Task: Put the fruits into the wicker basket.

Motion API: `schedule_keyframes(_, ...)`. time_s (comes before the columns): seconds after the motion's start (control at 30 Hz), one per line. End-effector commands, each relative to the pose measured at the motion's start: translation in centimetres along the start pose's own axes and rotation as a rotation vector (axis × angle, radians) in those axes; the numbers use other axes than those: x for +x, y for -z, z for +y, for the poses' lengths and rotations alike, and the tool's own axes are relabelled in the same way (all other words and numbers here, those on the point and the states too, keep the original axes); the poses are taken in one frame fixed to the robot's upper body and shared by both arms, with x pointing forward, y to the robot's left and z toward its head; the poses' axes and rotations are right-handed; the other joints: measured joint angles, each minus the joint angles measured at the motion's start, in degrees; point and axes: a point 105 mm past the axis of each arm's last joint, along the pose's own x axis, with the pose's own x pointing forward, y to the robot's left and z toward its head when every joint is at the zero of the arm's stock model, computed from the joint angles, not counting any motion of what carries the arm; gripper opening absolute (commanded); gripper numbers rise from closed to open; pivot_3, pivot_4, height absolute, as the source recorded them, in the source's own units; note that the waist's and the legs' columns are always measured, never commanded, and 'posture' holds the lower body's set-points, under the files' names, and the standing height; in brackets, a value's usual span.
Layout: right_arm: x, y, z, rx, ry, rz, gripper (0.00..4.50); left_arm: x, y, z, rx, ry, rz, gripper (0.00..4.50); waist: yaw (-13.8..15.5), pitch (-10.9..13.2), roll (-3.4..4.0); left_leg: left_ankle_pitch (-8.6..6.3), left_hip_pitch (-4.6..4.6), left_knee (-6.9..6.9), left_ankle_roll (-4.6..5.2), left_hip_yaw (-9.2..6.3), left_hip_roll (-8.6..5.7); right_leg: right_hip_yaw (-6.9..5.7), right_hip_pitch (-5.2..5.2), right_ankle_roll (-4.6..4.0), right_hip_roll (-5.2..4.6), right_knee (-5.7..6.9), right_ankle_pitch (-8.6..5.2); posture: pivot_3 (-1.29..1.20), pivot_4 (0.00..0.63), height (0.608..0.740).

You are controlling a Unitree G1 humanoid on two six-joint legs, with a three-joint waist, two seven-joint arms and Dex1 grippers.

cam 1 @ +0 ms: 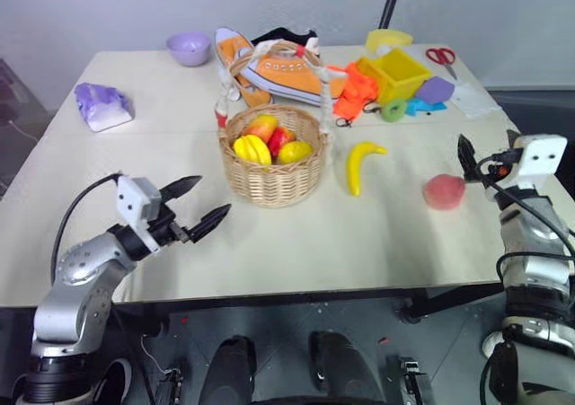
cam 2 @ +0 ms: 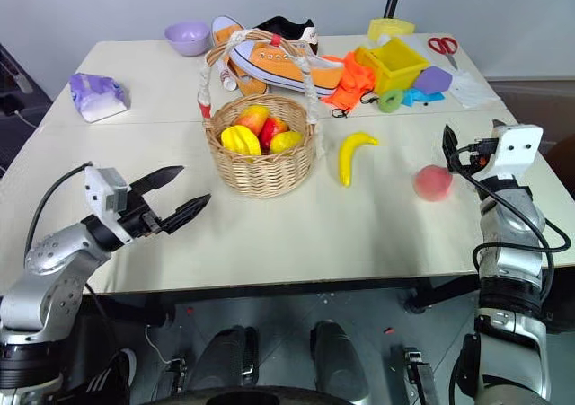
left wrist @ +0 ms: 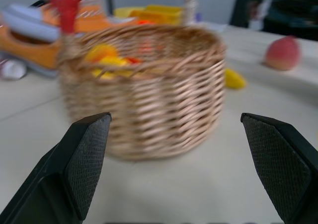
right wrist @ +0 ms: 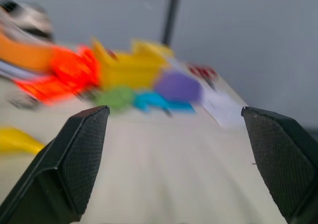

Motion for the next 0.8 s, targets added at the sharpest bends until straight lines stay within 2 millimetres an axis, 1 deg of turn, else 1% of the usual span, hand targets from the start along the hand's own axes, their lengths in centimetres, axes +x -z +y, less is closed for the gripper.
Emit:
schedule_keyframes(0.03, -2.0, -1.2, 2.8, 0.026, -0.088, -0.004, 4.43, 0.5, -0.9, -0.8, 0.023, 0.090, -0.015, 4.49, 0.45, -0.02, 0.01, -0.01, 0.00, -0.01, 0.01, -0.01, 0.00, -0.01, -0.01, 0.01, 0.00, 0.00, -0.01, 0.00, 0.150, 0.740)
schedule_keyframes(0.1, -3.9, -0.9, 4.0, 0.033, -0.107, 0.034, 4.43, 0.9, -0.8, -1.2, -0.003, 0.124, -0.015, 4.49, 0.61, -0.02, 0.04, -0.02, 0.02, -0.02, 0.03, 0.02, 0.01, 0.01, -0.03, -0.08, 0.01, 0.00, -0.05, 0.00, 0.150, 0.740)
schedule_keyframes(0.17, -5.6, -0.8, 3.9, 0.012, -0.052, 0.072, 4.43, 1.1, -0.6, -2.0, -0.009, 0.184, -0.004, 4.49, 0.79, -0.03, 0.04, -0.02, 0.00, -0.01, 0.03, 0.03, 0.01, 0.01, -0.06, -0.09, 0.01, 0.01, -0.06, 0.00, 0.150, 0.740)
schedule_keyframes(0.23, -6.4, -1.4, 3.8, 0.019, -0.005, 0.069, 4.43, 1.2, -0.7, -2.4, -0.015, 0.228, -0.011, 4.49, 0.71, -0.03, 0.05, -0.02, 0.00, 0.02, 0.02, 0.07, 0.00, 0.04, -0.06, -0.11, -0.01, 0.01, -0.06, 0.00, 0.150, 0.740)
schedule_keyframes(0.33, -6.9, -1.4, 3.9, 0.002, 0.039, 0.090, 4.43, 1.5, -0.8, -2.1, -0.008, 0.231, -0.016, 4.49, 0.44, -0.04, 0.02, -0.02, 0.03, 0.11, 0.02, 0.20, 0.00, 0.17, -0.07, -0.22, -0.01, 0.01, 0.01, 0.00, 0.150, 0.740)
schedule_keyframes(0.4, -6.8, -0.9, 4.1, -0.006, 0.050, 0.115, 4.43, 1.7, -0.6, -2.0, -0.004, 0.232, -0.008, 4.49, 0.50, -0.06, 0.01, -0.02, 0.07, 0.13, 0.02, 0.19, 0.00, 0.16, -0.07, -0.25, 0.00, 0.01, 0.02, 0.00, 0.150, 0.740)
schedule_keyframes(0.47, -6.4, 0.1, 3.7, -0.004, 0.075, 0.179, 4.43, 1.8, -0.7, -1.9, 0.025, 0.239, -0.005, 4.49, 0.50, -0.06, 0.02, -0.02, 0.06, 0.10, 0.02, 0.18, 0.00, 0.16, -0.10, -0.25, 0.02, 0.01, 0.02, 0.00, 0.150, 0.740)
schedule_keyframes(0.53, -5.4, 0.0, 3.1, 0.007, 0.089, 0.202, 4.43, 2.0, -1.4, -1.8, 0.020, 0.257, -0.012, 4.49, 0.49, -0.05, 0.00, -0.02, 0.02, 0.09, 0.02, 0.19, 0.00, 0.17, -0.13, -0.25, 0.02, -0.01, 0.01, 0.00, 0.150, 0.740)
schedule_keyframes(0.6, -4.3, 0.2, 2.6, 0.011, 0.087, 0.253, 4.43, 1.9, -1.7, -2.3, 0.010, 0.300, -0.010, 4.49, 0.48, -0.05, 0.01, -0.02, -0.02, 0.10, 0.02, 0.22, 0.00, 0.20, -0.17, -0.25, 0.02, 0.00, 0.02, 0.00, 0.150, 0.740)
schedule_keyframes(0.73, -3.2, 0.8, 1.8, 0.017, 0.097, 0.352, 4.43, 1.6, -1.7, -3.3, 0.004, 0.348, -0.005, 4.49, 0.60, -0.06, 0.01, -0.02, -0.01, 0.05, 0.03, 0.21, 0.01, 0.21, -0.18, -0.22, 0.05, -0.01, 0.00, 0.00, 0.150, 0.740)
schedule_keyframes(0.8, -2.9, 1.3, 2.0, 0.079, 0.089, 0.416, 4.43, 1.3, -1.6, -3.5, 0.002, 0.358, -0.006, 4.49, 0.66, -0.05, 0.01, -0.04, -0.02, 0.00, 0.05, 0.20, 0.01, 0.21, -0.20, -0.18, 0.05, -0.02, -0.03, 0.00, 0.150, 0.740)
